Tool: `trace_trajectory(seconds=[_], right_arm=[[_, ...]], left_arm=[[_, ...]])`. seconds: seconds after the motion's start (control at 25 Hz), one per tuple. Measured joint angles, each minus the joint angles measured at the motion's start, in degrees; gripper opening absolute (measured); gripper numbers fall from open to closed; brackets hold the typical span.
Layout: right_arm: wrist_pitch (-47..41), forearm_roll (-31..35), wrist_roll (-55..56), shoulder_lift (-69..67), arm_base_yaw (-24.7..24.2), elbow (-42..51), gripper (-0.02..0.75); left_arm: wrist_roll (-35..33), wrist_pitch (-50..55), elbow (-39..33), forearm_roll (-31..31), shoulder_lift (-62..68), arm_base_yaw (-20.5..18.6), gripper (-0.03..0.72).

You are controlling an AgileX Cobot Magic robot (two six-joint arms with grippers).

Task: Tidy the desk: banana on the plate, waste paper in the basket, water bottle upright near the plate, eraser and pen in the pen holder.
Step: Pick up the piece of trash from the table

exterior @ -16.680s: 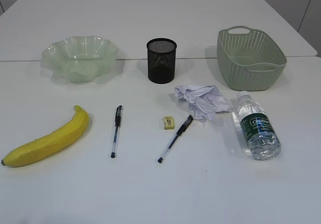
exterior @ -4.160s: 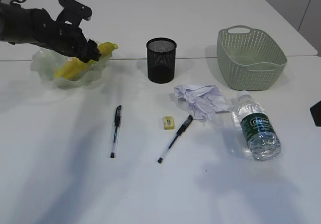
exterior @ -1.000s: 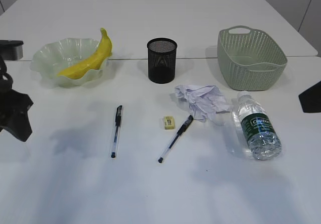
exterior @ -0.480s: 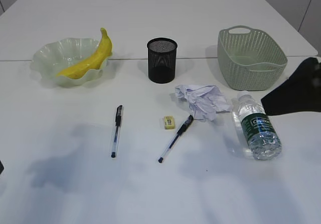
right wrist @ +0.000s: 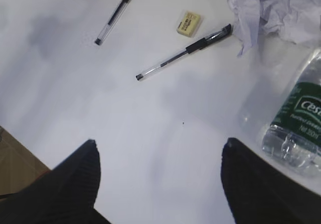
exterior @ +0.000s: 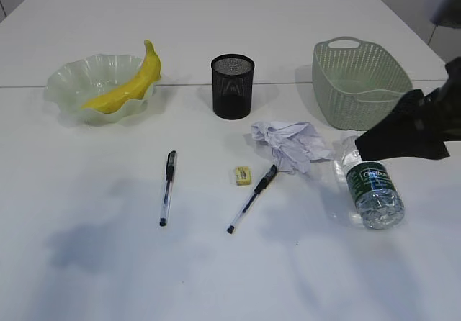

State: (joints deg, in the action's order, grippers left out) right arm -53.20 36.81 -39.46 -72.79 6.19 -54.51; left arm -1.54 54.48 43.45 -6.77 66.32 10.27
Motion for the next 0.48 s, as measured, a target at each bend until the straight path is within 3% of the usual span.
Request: trace_trajectory(seconds=[0.48], right_arm=[[5.9, 10.9, -17.3, -7.3, 0.0, 0.0, 0.554]], left_arm=[[1.5, -3.5, 0.0, 3.1, 0.0, 0.0, 0.445]])
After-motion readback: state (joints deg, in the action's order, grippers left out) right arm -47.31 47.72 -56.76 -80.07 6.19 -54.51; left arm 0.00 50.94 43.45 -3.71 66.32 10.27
